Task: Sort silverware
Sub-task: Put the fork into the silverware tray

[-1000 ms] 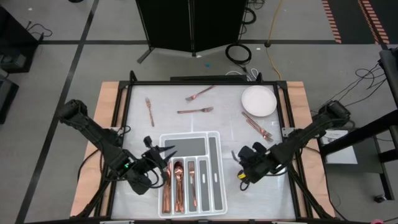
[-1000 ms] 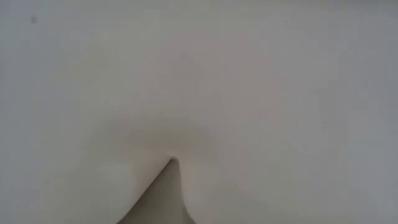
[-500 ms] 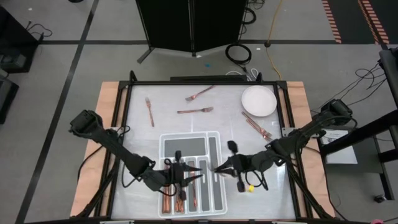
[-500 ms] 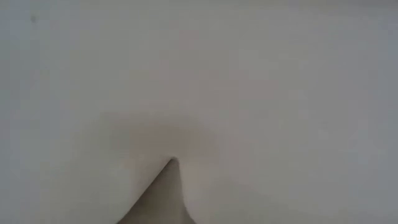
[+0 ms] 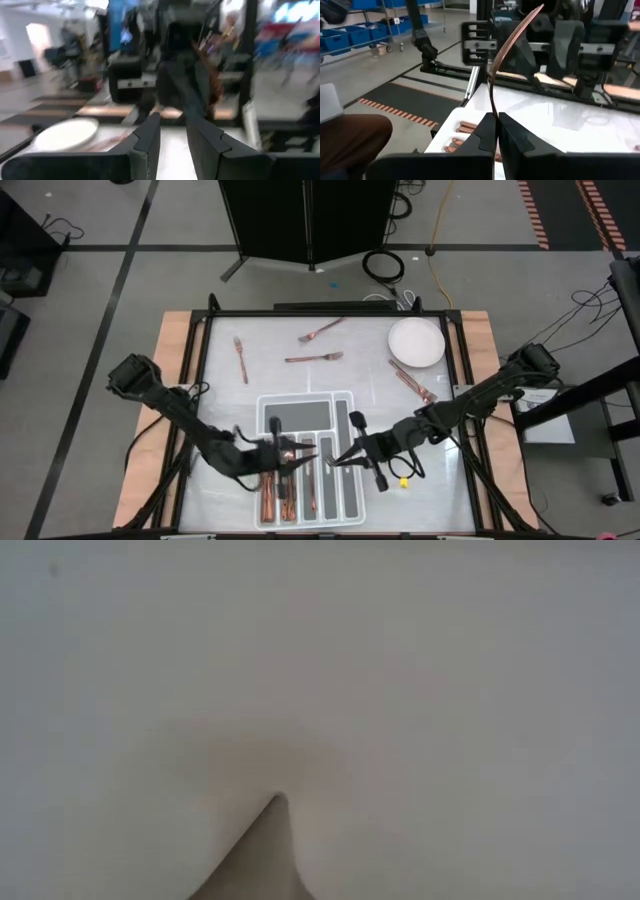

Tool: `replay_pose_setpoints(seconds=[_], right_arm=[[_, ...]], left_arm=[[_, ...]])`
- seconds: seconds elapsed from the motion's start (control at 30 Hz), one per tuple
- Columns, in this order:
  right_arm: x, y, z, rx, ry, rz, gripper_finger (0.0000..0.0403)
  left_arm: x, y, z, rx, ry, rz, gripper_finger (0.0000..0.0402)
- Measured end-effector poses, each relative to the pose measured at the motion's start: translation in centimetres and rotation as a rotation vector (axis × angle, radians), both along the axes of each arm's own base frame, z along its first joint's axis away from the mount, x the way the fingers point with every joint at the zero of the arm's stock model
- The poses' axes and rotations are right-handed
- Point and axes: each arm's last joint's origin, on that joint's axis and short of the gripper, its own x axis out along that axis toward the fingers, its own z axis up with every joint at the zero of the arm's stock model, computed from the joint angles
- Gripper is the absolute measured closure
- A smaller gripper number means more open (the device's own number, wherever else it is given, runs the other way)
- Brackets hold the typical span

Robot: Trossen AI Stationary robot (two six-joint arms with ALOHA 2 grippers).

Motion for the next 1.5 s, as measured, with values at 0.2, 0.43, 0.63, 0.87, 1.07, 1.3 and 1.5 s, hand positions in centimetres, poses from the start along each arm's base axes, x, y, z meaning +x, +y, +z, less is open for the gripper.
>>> replay_pose_setpoints(seconds=[0.2,0.43,0.63,0.87,1.07,1.3,1.5], right_arm=[[0.6,-0.3,0.1,-0.005,-0.046,0.019,0.0403],[2.3,-0.9,-1.4,0.015,-0.05,0.047,0.0403],[2.7,-1.1,-1.8,0.019,-0.053,0.034,0.0403],[3.5,-1.8,-2.0,0.035,-0.096,0.008,0.0403],[3.2,-2.1,-1.7,0.023,-0.074,-0.001,0.0403],[3.0,-2.2,-1.5,0.01,-0.072,-0.004,0.0403],[3.1,-2.5,-1.4,0.012,-0.079,-0.014,0.0403]], left_arm=[[-1.9,2.2,-1.8,-0.137,-0.182,-0.116,0.0306],[-0.8,2.9,-1.8,-0.144,-0.208,-0.216,0.0306],[-0.6,3.1,-2.2,-0.102,-0.17,-0.205,0.0306],[-0.5,3.0,-2.5,-0.085,-0.138,-0.206,0.0306],[-0.7,2.8,-2.7,-0.063,-0.087,-0.195,0.0306],[-1.3,2.8,-1.8,-0.05,-0.075,-0.243,0.0306],[-0.9,3.4,-1.8,-0.072,-0.076,-0.236,0.0306]])
